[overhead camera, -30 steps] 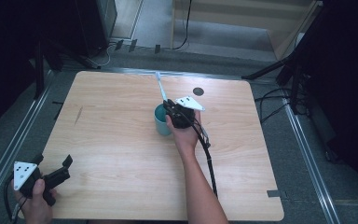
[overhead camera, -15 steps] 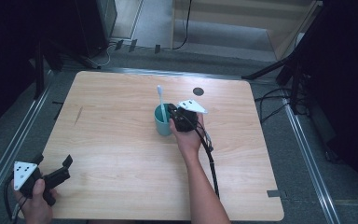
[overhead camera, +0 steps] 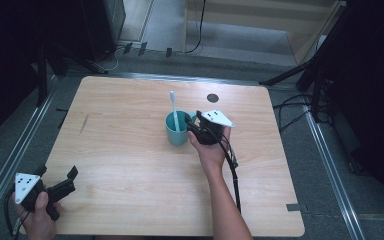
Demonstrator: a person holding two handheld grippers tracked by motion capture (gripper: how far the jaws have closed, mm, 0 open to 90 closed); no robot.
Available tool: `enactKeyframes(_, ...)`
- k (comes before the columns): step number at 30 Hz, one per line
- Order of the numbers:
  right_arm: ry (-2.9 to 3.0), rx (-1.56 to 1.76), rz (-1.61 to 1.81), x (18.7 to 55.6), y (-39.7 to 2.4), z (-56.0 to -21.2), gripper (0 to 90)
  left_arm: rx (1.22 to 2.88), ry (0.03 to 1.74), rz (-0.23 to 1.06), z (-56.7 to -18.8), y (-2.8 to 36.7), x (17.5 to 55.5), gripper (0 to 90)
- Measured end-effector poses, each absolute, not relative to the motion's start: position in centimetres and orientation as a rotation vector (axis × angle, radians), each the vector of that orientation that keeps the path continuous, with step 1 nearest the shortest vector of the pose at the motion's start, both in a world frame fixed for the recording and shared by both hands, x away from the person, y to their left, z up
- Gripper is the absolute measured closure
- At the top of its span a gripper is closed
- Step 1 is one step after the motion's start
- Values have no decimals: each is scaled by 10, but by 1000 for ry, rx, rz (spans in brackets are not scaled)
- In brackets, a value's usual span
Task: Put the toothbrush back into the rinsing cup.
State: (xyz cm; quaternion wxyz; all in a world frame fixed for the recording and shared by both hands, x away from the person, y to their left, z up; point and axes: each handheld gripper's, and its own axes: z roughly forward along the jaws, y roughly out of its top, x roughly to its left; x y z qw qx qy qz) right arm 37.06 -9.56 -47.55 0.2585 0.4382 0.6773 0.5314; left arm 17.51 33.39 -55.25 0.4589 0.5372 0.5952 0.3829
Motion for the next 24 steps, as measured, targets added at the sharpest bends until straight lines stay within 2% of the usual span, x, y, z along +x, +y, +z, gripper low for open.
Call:
enactKeyframes(1,1816,1191,1398,369,-98,-475,310,1323,1466,943,-552,334,175,14)
enactKeyframes(3,1785,1215,1341,366,-104,-473,160,1323,1466,943,-552,334,175,14)
enactKeyframes(6,1792,1273,1316,359,-115,-470,0,1327,1465,945,-552,334,175,14)
enactKeyframes(24,1764,1295,1247,309,-192,-486,0,1330,1466,949,-552,333,175,14)
